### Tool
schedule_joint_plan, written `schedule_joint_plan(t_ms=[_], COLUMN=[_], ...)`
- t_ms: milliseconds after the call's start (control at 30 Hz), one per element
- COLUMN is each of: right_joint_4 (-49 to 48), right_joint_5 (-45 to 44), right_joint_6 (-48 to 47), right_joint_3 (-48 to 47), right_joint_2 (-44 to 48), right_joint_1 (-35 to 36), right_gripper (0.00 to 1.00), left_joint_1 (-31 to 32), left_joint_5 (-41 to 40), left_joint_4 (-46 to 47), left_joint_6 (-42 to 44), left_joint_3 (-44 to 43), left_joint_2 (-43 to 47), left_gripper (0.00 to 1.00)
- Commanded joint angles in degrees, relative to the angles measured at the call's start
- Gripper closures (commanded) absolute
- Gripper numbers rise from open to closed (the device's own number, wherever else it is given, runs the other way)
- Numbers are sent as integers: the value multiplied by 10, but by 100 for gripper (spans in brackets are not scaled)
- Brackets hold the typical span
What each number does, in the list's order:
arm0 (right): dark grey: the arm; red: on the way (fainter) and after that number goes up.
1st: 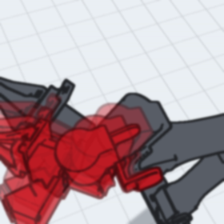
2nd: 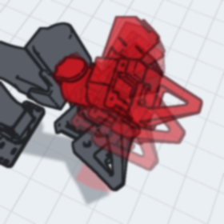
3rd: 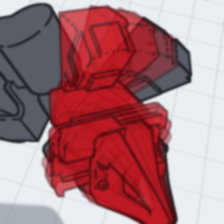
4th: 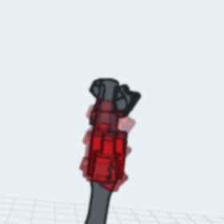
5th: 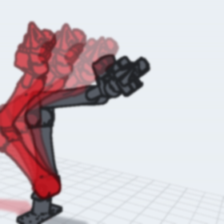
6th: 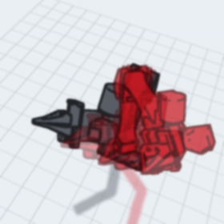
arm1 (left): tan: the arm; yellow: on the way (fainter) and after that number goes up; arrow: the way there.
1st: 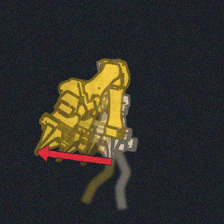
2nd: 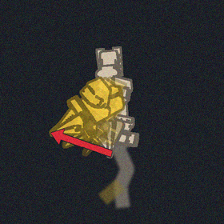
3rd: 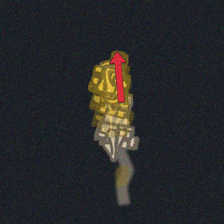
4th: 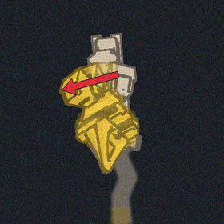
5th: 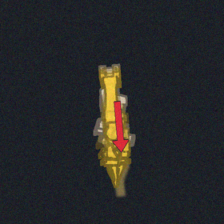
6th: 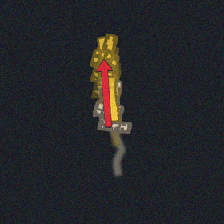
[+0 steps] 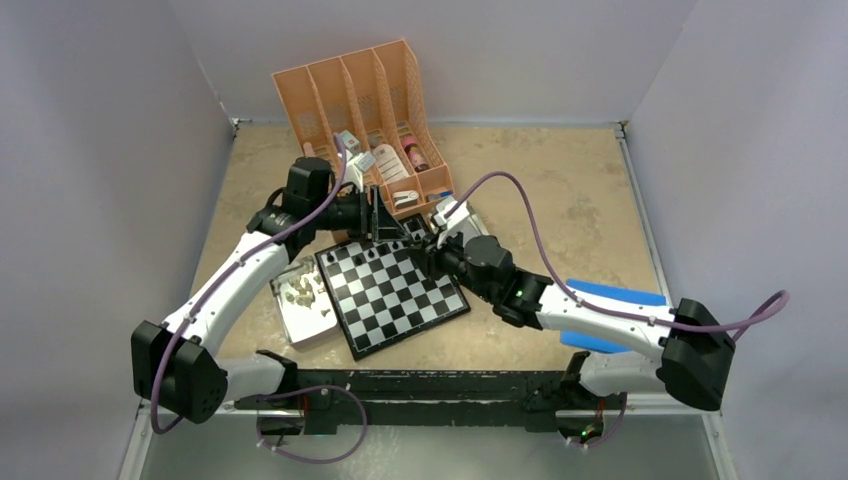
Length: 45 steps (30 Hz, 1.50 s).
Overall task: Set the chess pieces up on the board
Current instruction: Place the chess piece on the chessboard.
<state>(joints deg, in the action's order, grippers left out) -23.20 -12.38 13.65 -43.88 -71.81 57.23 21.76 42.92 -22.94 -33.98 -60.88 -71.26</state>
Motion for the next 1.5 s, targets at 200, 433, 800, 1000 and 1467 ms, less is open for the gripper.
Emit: schedule_joint_plan(t_ms=[200,433,800,1000,1467], right_joint_4=[-106,-108,-98,-98,-102], right_joint_5=[17,23,-18,-26,-27], right_joint_6=[-19,-22,-20,-12,-11], right_joint_3=[27,25,28,26,23], right_joint_2=[46,47,55,53,42], right_joint_1=[13,19,23,23,23], right_gripper=[89,89,90,90,89], left_joint_1=[-4,-4,-5,-5,-5], left_joint_5=[57,51,68,61,50], left_joint_4=[41,50,52,29,30], left_joint_6=[-22,-26,-35,-30,-19], left_joint_3=[-16,-13,2,-6,0], left_joint_2=[-4,-6,17,23,20], left_gripper=[58,63,91,78,83])
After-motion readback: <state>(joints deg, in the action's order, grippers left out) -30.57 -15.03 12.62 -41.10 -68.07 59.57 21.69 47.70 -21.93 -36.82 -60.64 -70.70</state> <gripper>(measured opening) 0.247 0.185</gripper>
